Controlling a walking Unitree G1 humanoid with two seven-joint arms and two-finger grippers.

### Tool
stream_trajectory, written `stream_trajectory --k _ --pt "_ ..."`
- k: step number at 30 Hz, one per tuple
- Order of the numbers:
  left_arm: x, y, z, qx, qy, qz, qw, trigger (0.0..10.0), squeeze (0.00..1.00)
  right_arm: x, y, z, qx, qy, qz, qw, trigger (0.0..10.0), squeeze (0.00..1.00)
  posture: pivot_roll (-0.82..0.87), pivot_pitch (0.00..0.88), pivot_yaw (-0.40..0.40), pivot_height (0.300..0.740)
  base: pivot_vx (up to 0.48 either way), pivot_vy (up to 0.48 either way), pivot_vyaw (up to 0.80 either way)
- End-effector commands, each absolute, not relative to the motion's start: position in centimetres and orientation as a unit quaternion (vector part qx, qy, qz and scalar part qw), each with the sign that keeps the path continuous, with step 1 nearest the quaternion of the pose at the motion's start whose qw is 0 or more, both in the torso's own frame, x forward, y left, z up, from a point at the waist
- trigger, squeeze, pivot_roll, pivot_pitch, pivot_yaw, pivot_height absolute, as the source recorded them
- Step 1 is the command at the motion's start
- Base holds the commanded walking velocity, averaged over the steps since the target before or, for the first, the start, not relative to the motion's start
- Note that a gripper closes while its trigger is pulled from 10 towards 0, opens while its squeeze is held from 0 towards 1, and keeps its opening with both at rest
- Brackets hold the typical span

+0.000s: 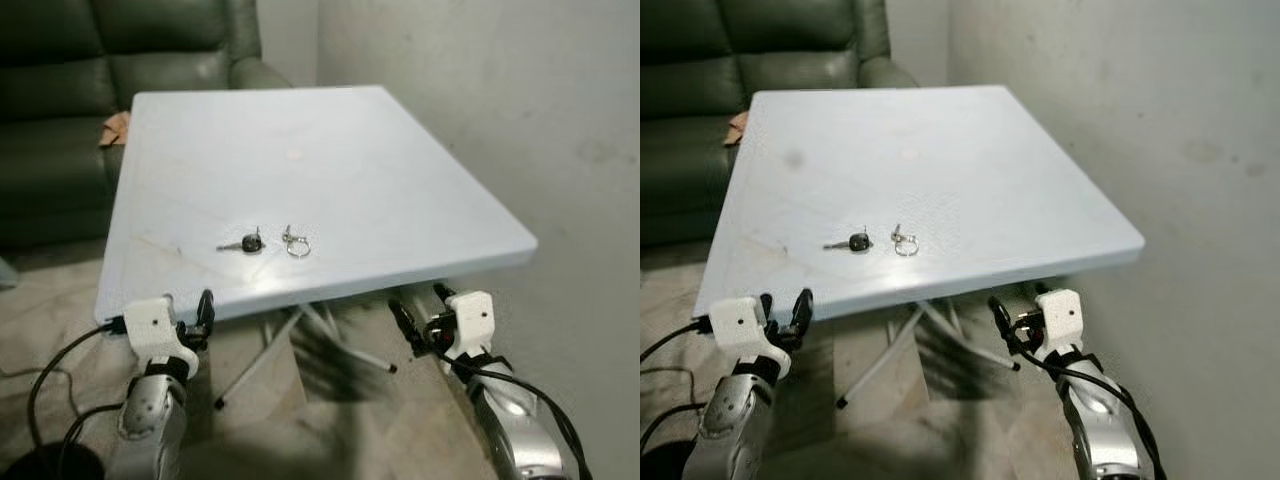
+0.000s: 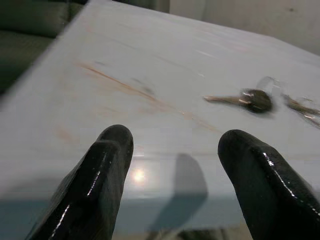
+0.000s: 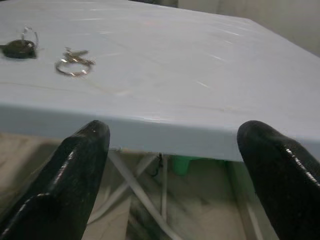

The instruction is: Hang keys on a hook

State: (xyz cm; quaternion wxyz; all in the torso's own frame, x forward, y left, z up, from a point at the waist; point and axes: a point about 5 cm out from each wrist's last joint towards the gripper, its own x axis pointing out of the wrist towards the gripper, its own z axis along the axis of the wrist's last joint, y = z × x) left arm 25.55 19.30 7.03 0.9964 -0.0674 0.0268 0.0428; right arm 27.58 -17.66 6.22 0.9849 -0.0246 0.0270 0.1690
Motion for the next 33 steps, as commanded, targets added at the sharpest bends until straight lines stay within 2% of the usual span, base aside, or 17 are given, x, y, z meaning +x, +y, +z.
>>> stream_trajectory --k 1,17,21,33 --pt "25.54 19.71 7.25 -0.064 0.026 0.052 0.996 10.0 0.0 27.85 -16.93 6.73 -0.02 0.016 0.181 0.983 10.0 0.0 -0.02 0.023 -0.053 0.74 0.0 0.0 0.0" --pt "25.42 19.51 7.13 -0.057 0.034 0.047 0.997 10.0 0.0 27.83 -16.95 6.86 -0.032 0.014 0.194 0.98 10.0 0.0 -0.01 0.017 -0.057 0.74 0.0 0.0 0.0" --pt "25.43 19.35 7.18 -0.051 0.032 0.043 0.997 10.0 0.0 27.82 -16.82 7.0 -0.068 0.008 0.201 0.977 10.0 0.0 -0.01 0.018 -0.057 0.74 0.0 0.0 0.0" --pt "25.49 19.24 7.19 -0.047 0.036 0.039 0.998 10.0 0.0 27.63 -16.76 6.95 -0.07 0.009 0.205 0.976 10.0 0.0 -0.01 0.025 -0.055 0.74 0.0 0.0 0.77"
